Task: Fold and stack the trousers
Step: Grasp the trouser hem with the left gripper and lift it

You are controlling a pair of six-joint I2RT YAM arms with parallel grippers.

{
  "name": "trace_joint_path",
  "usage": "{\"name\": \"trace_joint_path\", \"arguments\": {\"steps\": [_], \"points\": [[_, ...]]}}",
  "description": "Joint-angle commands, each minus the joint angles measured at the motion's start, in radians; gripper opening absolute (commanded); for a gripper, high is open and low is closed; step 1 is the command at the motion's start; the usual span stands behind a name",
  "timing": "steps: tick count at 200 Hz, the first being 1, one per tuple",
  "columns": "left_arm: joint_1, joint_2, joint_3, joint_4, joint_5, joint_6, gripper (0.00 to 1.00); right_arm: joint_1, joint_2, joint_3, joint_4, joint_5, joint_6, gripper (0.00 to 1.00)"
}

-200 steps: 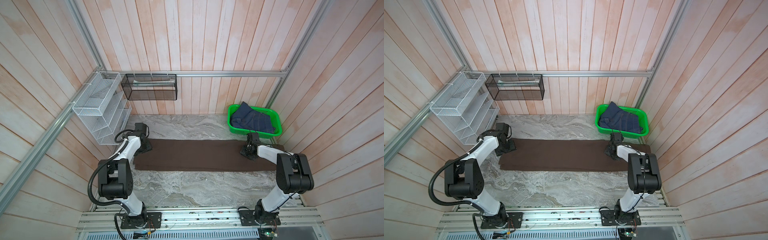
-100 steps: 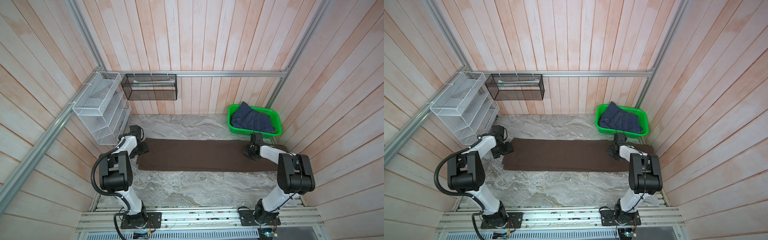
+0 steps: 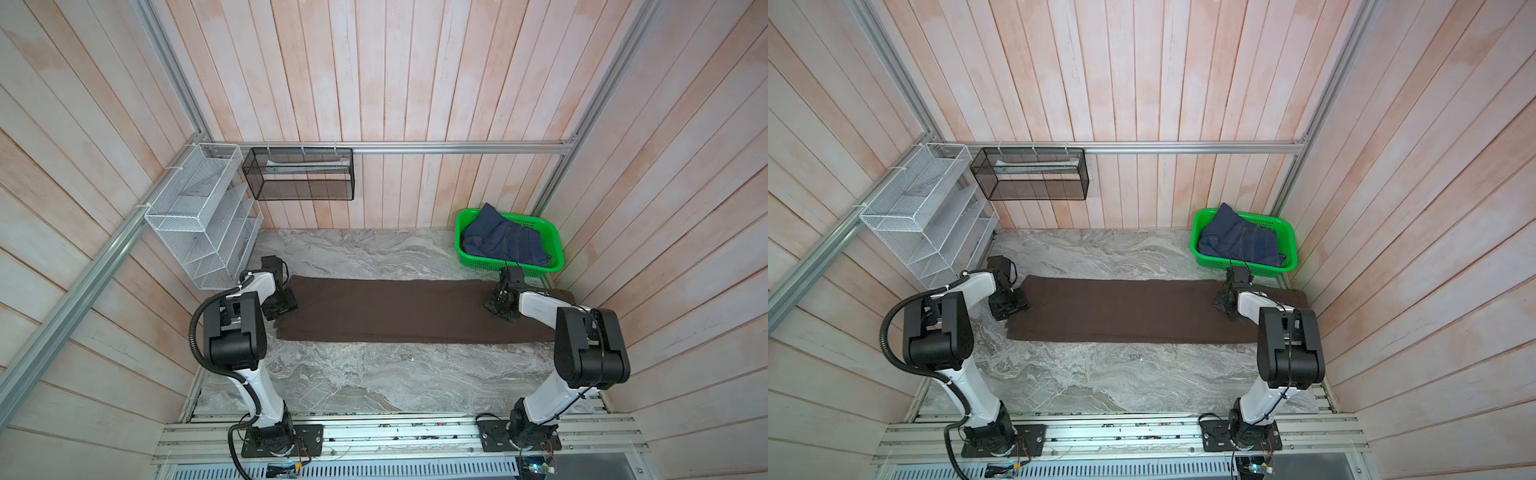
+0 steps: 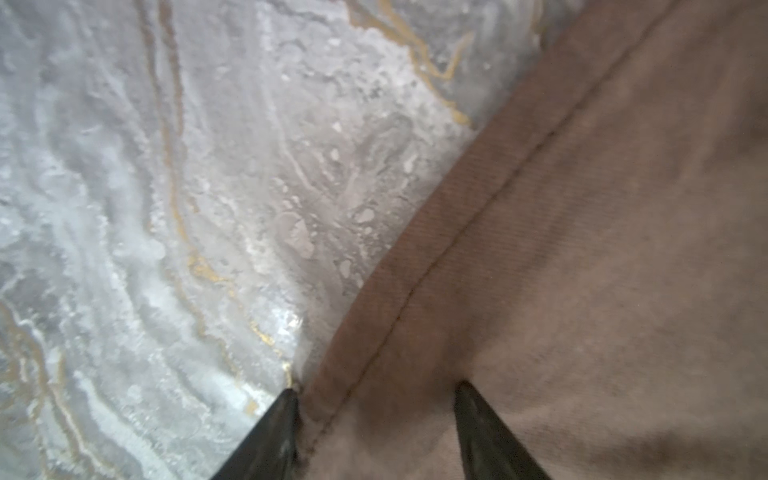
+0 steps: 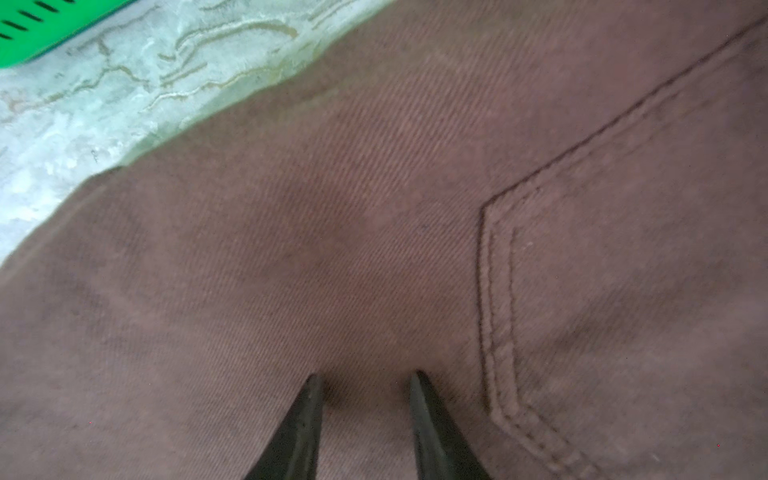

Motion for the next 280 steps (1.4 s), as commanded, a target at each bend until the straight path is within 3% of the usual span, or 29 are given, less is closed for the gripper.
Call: {"name": "trace_joint_path", "arguments": {"steps": [1, 89, 139, 206, 258, 280], "points": [[-0.006, 0.018, -0.037, -0.005, 0.029, 0.004, 0.54, 0.017, 0.016, -0.037, -0.077, -0.037, 0.011, 0.38], [-0.023, -0.089, -0.030, -0.037, -0.001, 0.010, 0.00, 0.054, 0.000, -0.053, -0.080, -0.036, 0.024, 0.37], [-0.022, -0.242, 0.011, -0.088, -0.103, 0.030, 0.00, 0.120, -0.005, -0.079, -0.077, -0.042, 0.056, 0.37], [-0.006, -0.303, 0.060, -0.131, -0.229, 0.051, 0.00, 0.217, 0.000, -0.082, -0.065, -0.081, 0.121, 0.37], [0.012, -0.351, 0.077, -0.135, -0.268, 0.083, 0.00, 0.262, -0.004, -0.063, -0.048, -0.119, 0.180, 0.37], [0.012, -0.383, 0.066, -0.108, -0.214, 0.109, 0.00, 0.282, -0.009, -0.043, -0.055, -0.141, 0.193, 0.37]]}}
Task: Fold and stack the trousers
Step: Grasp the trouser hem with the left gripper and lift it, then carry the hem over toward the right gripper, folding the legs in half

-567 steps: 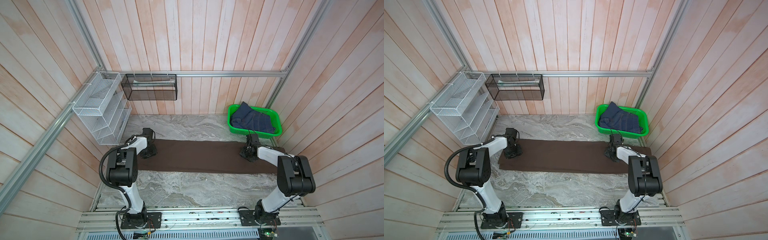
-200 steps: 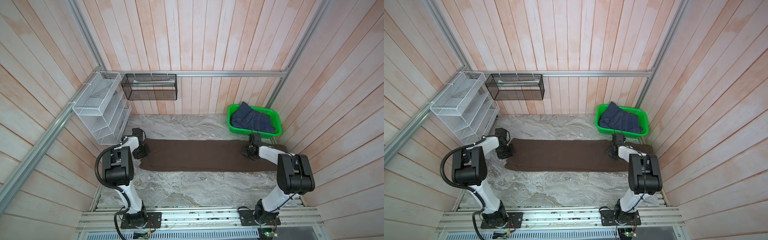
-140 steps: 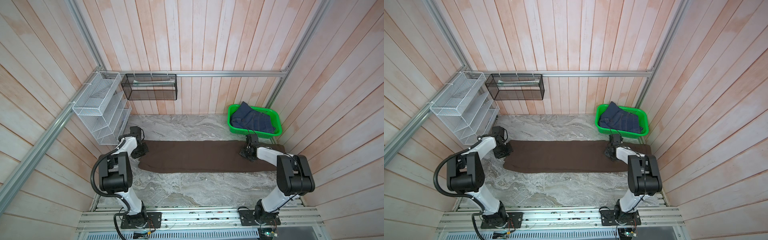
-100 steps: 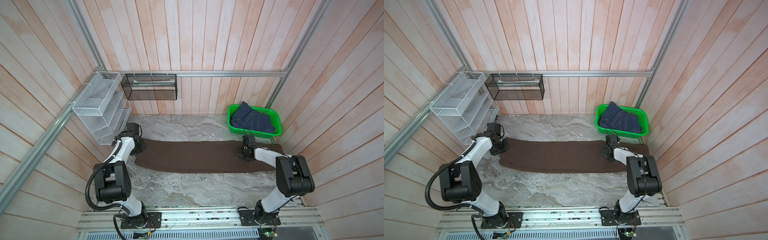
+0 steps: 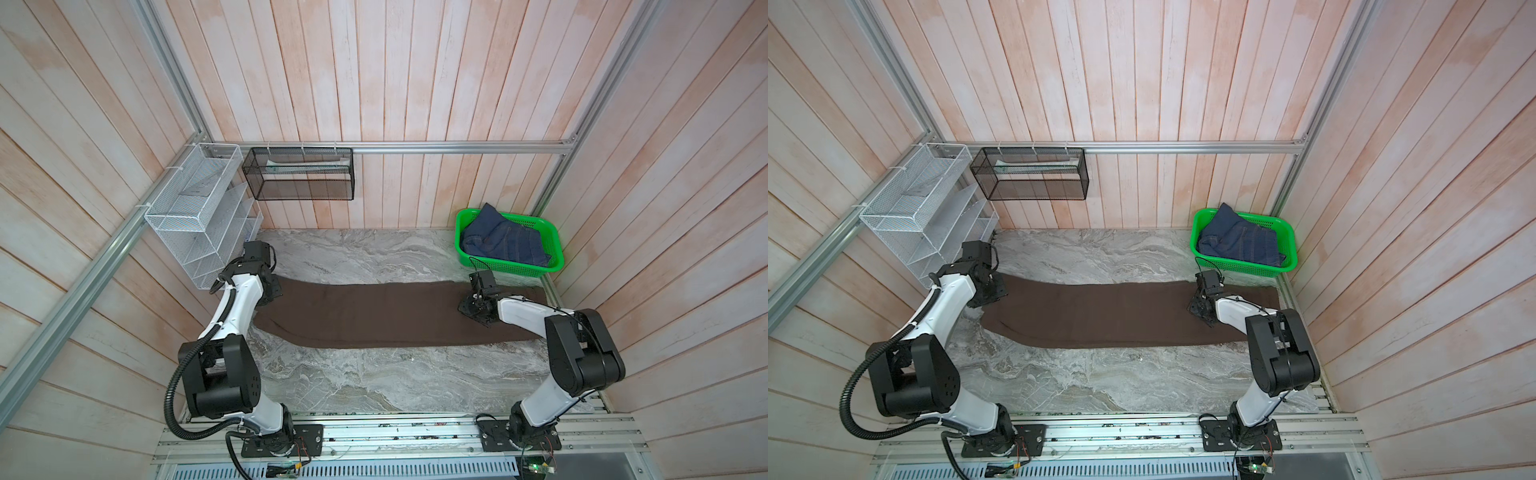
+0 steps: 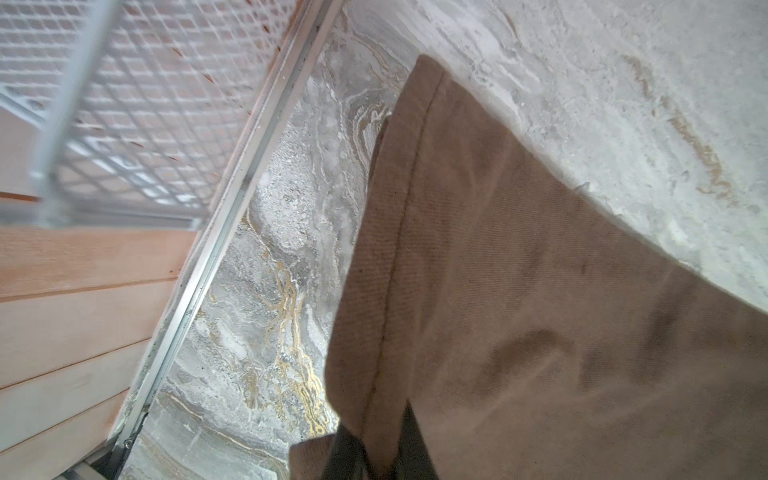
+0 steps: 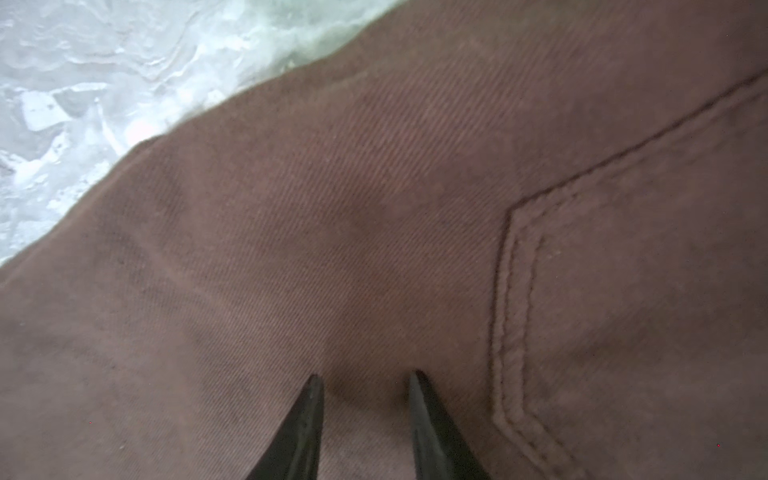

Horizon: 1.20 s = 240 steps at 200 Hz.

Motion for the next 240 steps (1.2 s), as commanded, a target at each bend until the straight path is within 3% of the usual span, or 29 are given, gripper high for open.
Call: {"name": "trace_joint_path", "arguments": {"steps": [1, 37, 83, 136, 180, 240], "points": [[0.009, -0.046, 0.020, 0.033, -0.004, 0.038, 0.00, 0.029, 0.023, -0.004, -0.093, -0.092, 0.044, 0.37], [-0.021, -0.137, -0.035, 0.128, 0.236, 0.047, 0.00, 0.044, -0.008, 0.020, -0.118, -0.108, 0.048, 0.37], [-0.241, -0.167, -0.056, 0.140, 0.315, -0.044, 0.00, 0.044, -0.027, 0.033, -0.143, -0.099, 0.038, 0.37], [-0.518, -0.154, -0.074, 0.214, 0.262, -0.226, 0.00, 0.044, -0.055, 0.032, -0.156, -0.097, 0.032, 0.37], [-0.730, -0.032, -0.081, 0.330, 0.183, -0.399, 0.00, 0.043, -0.082, 0.022, -0.160, -0.094, 0.036, 0.37], [-0.888, 0.178, -0.011, 0.426, 0.100, -0.510, 0.00, 0.037, -0.137, -0.016, -0.165, -0.082, 0.035, 0.37]]}}
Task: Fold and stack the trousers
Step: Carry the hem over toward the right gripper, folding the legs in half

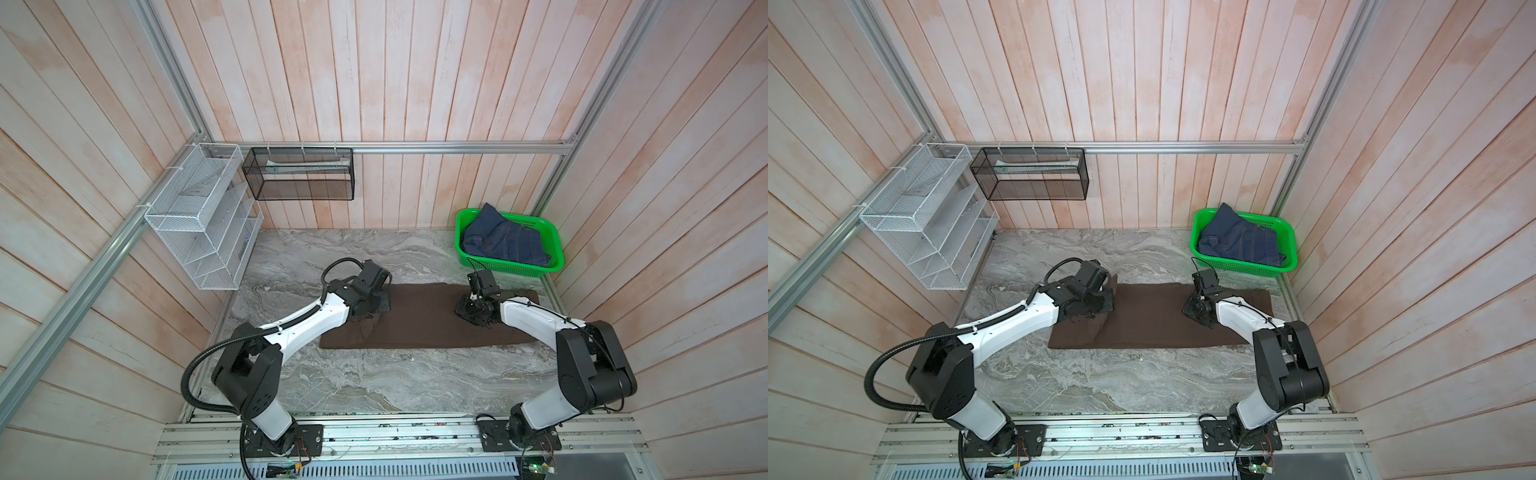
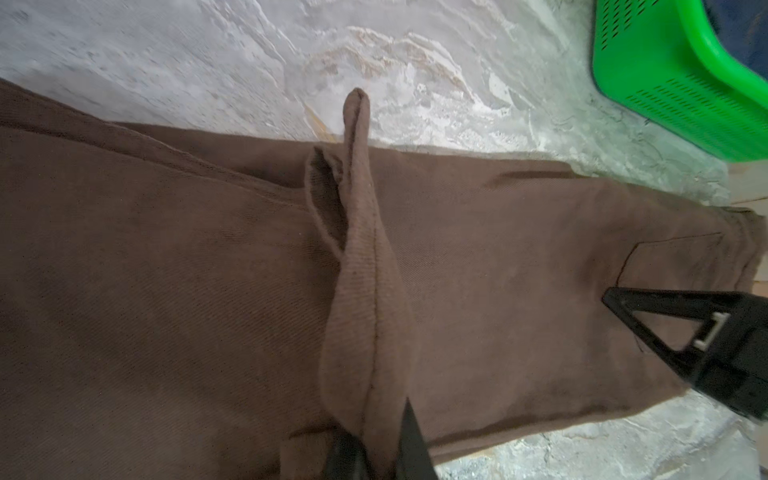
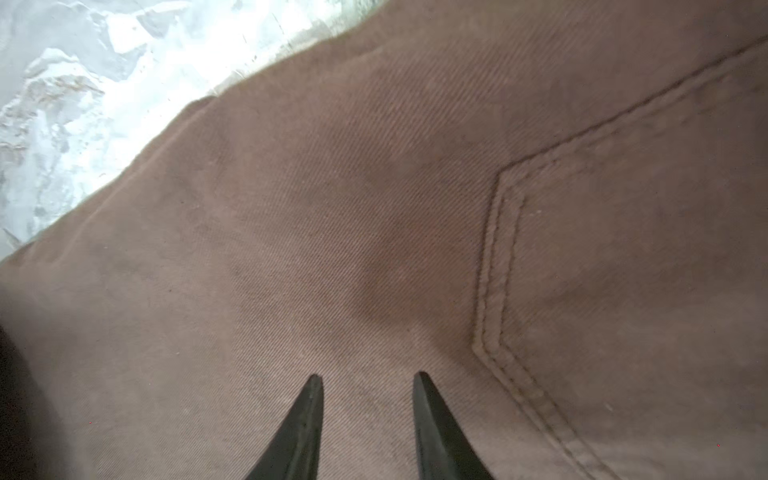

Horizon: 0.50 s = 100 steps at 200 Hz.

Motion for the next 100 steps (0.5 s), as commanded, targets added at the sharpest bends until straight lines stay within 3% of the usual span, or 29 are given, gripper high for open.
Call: {"name": "trace_joint_path", "arguments": {"steps": [1, 100], "points": [[-0.037, 0.057, 0.051, 0.060, -0.062, -0.069, 0.00, -0.001, -0.029, -0.024, -0.032, 0.007, 0.008, 0.37], [-0.148, 0.094, 0.151, 0.085, -0.127, -0.082, 0.00, -0.033, -0.078, -0.048, -0.038, 0.006, -0.001, 0.37]]}}
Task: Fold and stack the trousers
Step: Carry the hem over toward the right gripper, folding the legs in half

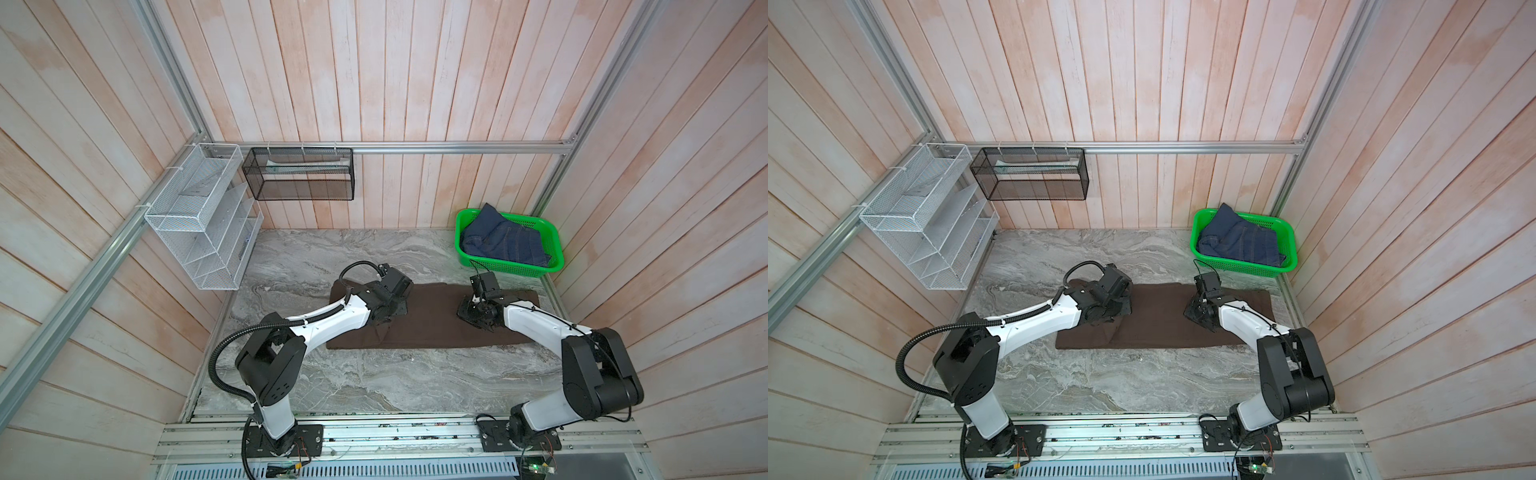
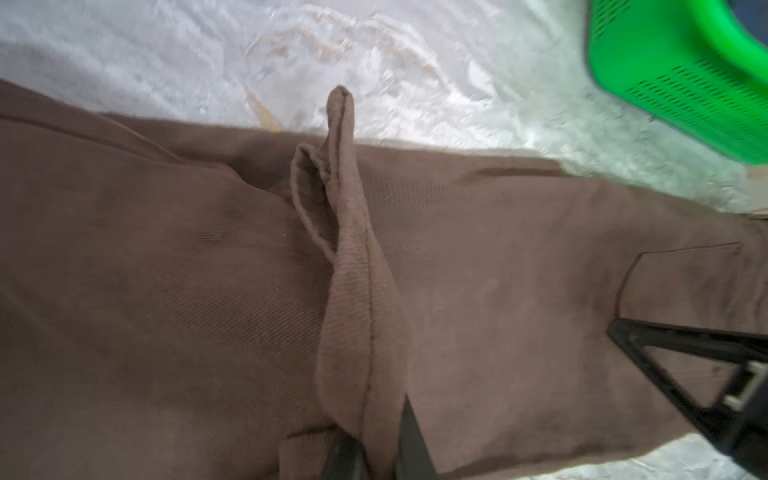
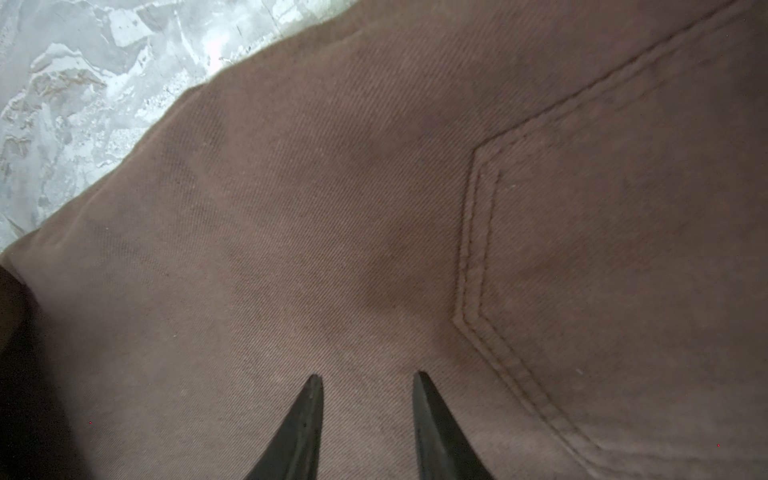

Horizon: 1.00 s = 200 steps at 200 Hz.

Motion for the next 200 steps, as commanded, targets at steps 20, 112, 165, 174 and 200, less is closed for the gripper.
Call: {"name": "trace_joint_path", "arguments": {"steps": [20, 112, 165, 174, 200], "points": [[-0.070, 0.063, 0.110, 0.042, -0.018, -0.003, 0.00, -0.039, -0.051, -0.017, -0.039, 0.009, -0.006, 0.37], [-0.091, 0.235, 0.162, 0.071, 0.057, -0.019, 0.00, -0.077, -0.091, -0.039, -0.050, 0.006, -0.021, 0.38], [-0.105, 0.224, 0.169, 0.094, 0.138, -0.011, 0.43, -0.090, -0.109, -0.038, -0.057, 0.008, -0.021, 0.38], [-0.109, 0.204, 0.165, 0.109, 0.156, -0.003, 0.50, -0.092, -0.114, -0.033, -0.061, 0.013, -0.021, 0.38], [-0.114, 0.111, 0.161, 0.126, 0.162, 0.031, 0.63, -0.099, -0.126, -0.016, -0.075, 0.019, -0.021, 0.39]]}}
